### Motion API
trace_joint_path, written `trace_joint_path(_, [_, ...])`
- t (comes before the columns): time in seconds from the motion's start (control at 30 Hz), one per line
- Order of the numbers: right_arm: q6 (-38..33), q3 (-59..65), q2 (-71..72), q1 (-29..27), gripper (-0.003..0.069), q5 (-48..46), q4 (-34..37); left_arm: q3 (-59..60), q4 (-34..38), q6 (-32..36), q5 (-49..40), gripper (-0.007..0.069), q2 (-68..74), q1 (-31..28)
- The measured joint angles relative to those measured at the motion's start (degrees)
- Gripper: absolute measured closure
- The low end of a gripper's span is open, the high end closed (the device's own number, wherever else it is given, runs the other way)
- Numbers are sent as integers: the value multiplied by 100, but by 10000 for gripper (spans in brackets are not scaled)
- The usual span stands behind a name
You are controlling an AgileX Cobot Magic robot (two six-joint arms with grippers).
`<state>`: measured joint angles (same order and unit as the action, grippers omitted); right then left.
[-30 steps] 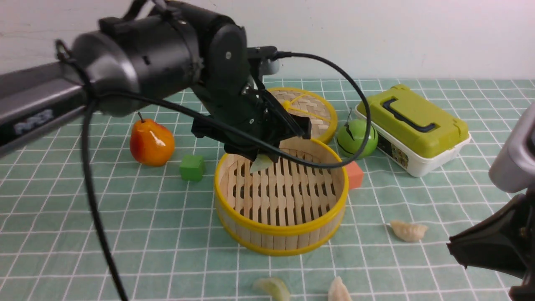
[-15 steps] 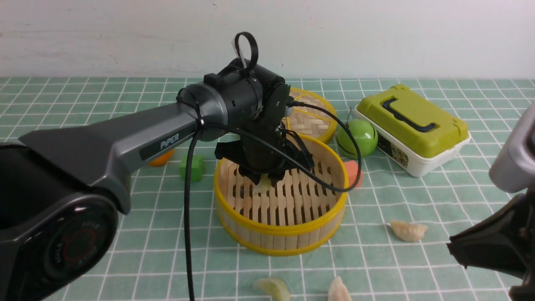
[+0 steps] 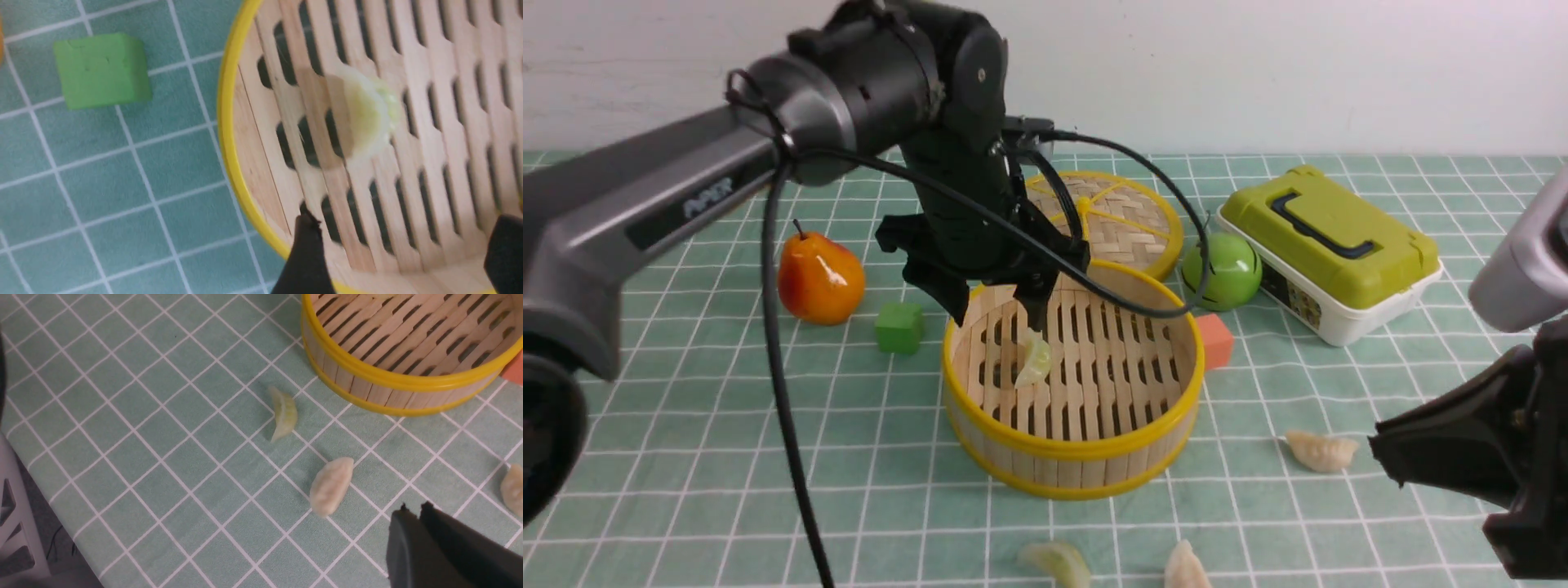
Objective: Put the dumplings into the steamer on the table with the blue tablecloth.
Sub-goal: 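Reach for and grasp a dumpling on the table with the left gripper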
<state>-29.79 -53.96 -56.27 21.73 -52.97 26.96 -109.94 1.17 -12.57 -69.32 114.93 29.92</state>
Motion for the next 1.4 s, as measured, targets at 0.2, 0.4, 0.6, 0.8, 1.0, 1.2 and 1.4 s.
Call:
trace_joint_path(0.2, [-11,0,-105,2,608,-269,-6,1280,199,226,-60,127,-1107,515])
trace_joint_path(0.4, [-11,0,-29,2,600,-714,-13,3129,288,-643,699,153,-1785,1087])
trace_joint_path(0.6, [-17,0,76,2,593,-763,-8,4226,293,-1641,2070,172,-1754,1205])
trace_joint_path(0.8, [-24,0,81,2,585,-757,-8,4392,443,-2155,3088,177,-1219,1205])
trace_joint_path(1.0, [-61,0,81,2,578,-757,-2,4390,922,-2182,3527,178,-733,1205])
trace_joint_path(1.2, [-61,0,81,2,571,-757,2,4365,905,-2182,3495,242,-680,1205])
trace_joint_path(1.4, [-68,0,81,2,565,-778,2,4365,859,-2052,3431,426,-686,1198])
